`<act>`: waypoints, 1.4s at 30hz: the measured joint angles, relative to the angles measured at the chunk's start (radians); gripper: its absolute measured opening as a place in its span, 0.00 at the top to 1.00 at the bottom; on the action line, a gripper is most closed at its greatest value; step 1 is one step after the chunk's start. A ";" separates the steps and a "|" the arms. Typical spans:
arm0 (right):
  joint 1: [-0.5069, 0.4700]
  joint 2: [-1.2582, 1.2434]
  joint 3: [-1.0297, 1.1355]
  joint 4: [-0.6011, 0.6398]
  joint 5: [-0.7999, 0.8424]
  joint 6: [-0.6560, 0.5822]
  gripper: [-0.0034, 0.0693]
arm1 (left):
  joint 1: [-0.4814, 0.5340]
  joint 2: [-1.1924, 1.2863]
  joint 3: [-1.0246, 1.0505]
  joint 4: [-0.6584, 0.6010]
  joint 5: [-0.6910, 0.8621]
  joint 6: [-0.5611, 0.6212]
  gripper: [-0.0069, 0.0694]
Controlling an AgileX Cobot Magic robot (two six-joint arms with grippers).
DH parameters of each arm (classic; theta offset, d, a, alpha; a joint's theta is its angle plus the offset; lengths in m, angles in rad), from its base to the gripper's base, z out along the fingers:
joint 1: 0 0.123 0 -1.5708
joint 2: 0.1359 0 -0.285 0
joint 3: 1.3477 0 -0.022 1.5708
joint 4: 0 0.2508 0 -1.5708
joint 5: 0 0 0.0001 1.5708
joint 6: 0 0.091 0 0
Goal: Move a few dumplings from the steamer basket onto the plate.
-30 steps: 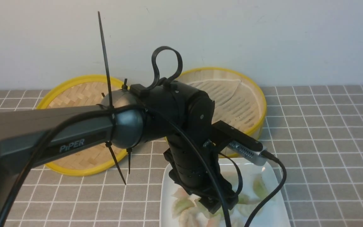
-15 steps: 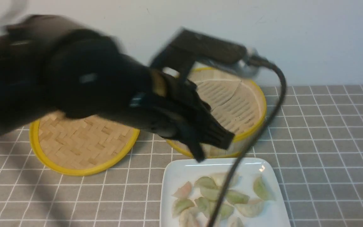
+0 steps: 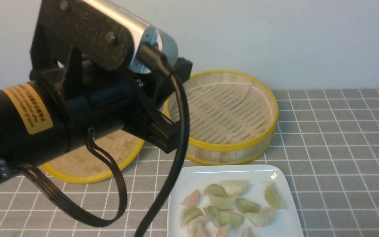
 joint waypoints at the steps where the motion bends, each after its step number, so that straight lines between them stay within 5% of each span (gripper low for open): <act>1: 0.000 0.000 0.000 0.000 0.000 0.000 0.97 | 0.000 0.000 0.000 0.008 -0.008 0.014 0.92; 6: 0.000 0.000 0.000 0.000 0.000 0.000 0.97 | 0.000 -0.004 0.000 0.026 0.000 0.027 0.92; 14: 0.000 0.000 0.000 0.000 0.000 0.000 0.97 | 0.042 -0.150 0.063 0.010 0.255 0.009 0.92; 28: 0.000 0.000 0.000 0.000 0.000 0.000 0.97 | 0.660 -0.992 0.899 -0.054 0.248 -0.038 0.92; 42: 0.000 0.000 0.000 0.000 0.000 0.000 0.97 | 0.696 -1.048 0.915 -0.053 0.329 -0.038 0.92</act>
